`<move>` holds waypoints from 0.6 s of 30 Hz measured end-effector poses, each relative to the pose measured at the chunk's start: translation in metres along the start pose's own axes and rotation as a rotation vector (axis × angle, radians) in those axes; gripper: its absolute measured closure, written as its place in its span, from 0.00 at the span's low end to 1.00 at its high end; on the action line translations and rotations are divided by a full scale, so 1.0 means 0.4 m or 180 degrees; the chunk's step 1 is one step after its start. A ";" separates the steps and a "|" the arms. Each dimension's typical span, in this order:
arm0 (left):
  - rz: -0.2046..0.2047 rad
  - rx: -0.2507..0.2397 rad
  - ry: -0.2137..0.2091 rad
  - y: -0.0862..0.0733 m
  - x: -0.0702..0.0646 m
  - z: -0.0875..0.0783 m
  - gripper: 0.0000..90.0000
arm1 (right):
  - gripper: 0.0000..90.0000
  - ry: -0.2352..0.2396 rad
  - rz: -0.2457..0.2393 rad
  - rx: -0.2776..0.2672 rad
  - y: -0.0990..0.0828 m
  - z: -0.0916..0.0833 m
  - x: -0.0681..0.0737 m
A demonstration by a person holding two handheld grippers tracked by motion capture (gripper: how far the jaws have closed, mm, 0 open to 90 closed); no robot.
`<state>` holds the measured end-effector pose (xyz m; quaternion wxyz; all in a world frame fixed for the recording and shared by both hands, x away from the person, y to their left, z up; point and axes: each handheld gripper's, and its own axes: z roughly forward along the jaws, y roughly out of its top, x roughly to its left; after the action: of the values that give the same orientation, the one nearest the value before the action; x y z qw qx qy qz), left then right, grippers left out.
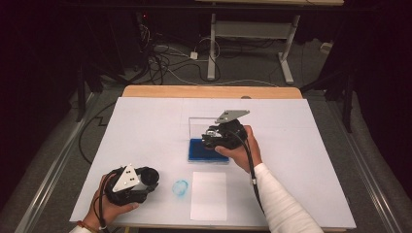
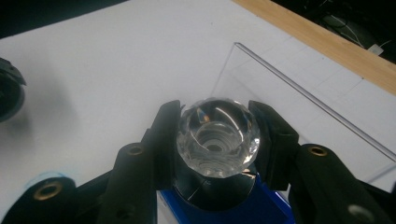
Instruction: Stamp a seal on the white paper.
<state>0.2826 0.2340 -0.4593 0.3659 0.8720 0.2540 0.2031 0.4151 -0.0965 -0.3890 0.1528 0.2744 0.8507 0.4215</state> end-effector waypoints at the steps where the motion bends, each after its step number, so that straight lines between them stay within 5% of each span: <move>1: -0.0001 0.0000 0.0000 0.001 0.000 0.001 0.41 | 0.63 -0.0009 -0.0016 -0.0025 0.000 -0.009 0.001; 18: 0.0035 0.0030 0.0003 0.002 -0.006 0.004 0.41 | 0.63 0.0036 -0.0060 -0.0233 -0.019 -0.114 0.020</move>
<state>0.2818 0.2311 -0.4600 0.3605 0.8750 0.2504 0.2044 0.3837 -0.1245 -0.3680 0.1619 0.2582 0.8381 0.4524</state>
